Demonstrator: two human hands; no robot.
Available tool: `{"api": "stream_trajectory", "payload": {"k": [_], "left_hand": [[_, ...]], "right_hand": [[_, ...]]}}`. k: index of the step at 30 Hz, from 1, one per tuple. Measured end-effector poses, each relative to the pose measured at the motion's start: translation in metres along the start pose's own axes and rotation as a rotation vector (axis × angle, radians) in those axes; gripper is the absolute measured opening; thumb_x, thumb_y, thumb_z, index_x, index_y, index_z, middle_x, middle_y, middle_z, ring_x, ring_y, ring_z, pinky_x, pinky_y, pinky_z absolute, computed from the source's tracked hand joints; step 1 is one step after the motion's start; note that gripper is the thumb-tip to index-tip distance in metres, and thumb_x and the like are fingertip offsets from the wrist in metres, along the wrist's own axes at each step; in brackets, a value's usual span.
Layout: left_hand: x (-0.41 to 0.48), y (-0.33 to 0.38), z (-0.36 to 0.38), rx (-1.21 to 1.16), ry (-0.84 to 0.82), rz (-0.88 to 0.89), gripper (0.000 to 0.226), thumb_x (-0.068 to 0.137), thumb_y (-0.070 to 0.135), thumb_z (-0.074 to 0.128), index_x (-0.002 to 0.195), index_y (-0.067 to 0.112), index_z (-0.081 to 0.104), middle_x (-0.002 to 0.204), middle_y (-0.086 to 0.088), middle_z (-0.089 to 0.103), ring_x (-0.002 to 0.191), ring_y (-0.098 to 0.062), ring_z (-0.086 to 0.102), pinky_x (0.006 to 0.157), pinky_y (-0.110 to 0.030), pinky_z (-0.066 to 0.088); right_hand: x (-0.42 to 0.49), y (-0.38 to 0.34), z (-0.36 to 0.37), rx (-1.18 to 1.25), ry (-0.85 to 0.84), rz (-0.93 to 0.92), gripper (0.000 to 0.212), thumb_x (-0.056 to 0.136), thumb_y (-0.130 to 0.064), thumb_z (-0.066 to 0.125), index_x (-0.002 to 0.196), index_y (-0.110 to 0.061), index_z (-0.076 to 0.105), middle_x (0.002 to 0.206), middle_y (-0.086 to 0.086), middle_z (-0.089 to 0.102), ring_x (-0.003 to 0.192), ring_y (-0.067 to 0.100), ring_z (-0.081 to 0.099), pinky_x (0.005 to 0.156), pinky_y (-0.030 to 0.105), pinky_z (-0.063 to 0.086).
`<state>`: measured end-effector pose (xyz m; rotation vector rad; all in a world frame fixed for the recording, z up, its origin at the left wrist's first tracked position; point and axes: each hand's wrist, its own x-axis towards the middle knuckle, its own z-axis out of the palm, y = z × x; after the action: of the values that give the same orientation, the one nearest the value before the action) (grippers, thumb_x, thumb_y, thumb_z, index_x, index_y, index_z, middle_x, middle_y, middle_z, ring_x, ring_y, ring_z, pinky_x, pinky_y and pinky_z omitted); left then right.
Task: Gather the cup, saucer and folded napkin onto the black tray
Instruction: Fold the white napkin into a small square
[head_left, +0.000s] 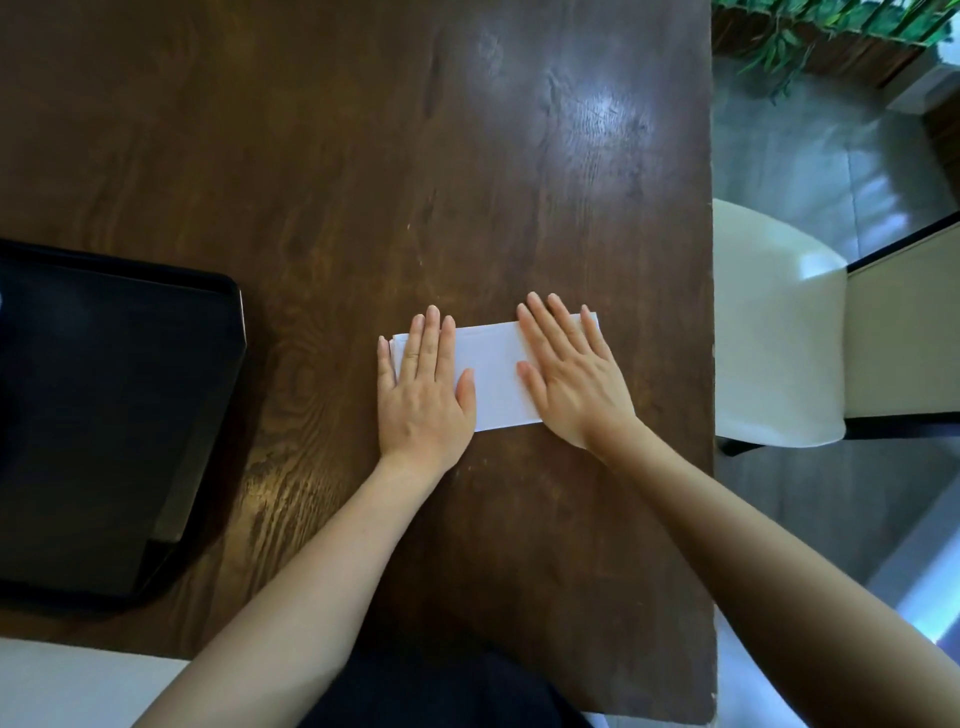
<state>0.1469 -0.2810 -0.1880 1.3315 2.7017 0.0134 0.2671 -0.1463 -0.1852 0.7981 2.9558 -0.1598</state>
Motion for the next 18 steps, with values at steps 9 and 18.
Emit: {"api": "stream_trajectory", "payload": {"k": [9, 18], "left_hand": [[0.0, -0.008, -0.001, 0.008, -0.014, 0.006, 0.071, 0.09, 0.055, 0.003, 0.148, 0.015, 0.01, 0.158, -0.006, 0.012, 0.145, -0.021, 0.008, 0.118, -0.047, 0.006], [-0.007, -0.032, -0.008, -0.1, -0.056, 0.068, 0.064, 0.094, 0.05, 0.014, 0.148, 0.019, 0.001, 0.159, -0.002, -0.002, 0.145, -0.018, -0.004, 0.116, -0.04, -0.007]], "right_hand": [[-0.005, 0.025, 0.0, -0.003, -0.009, 0.036, 0.06, 0.097, -0.047, 0.007, 0.15, -0.02, 0.007, 0.16, -0.002, 0.005, 0.147, 0.013, -0.004, 0.12, 0.041, -0.004], [-0.003, 0.027, 0.001, -0.01, -0.028, 0.042, 0.061, 0.097, -0.049, 0.007, 0.15, -0.02, 0.003, 0.16, -0.003, 0.002, 0.146, 0.012, -0.007, 0.12, 0.039, -0.007]]}}
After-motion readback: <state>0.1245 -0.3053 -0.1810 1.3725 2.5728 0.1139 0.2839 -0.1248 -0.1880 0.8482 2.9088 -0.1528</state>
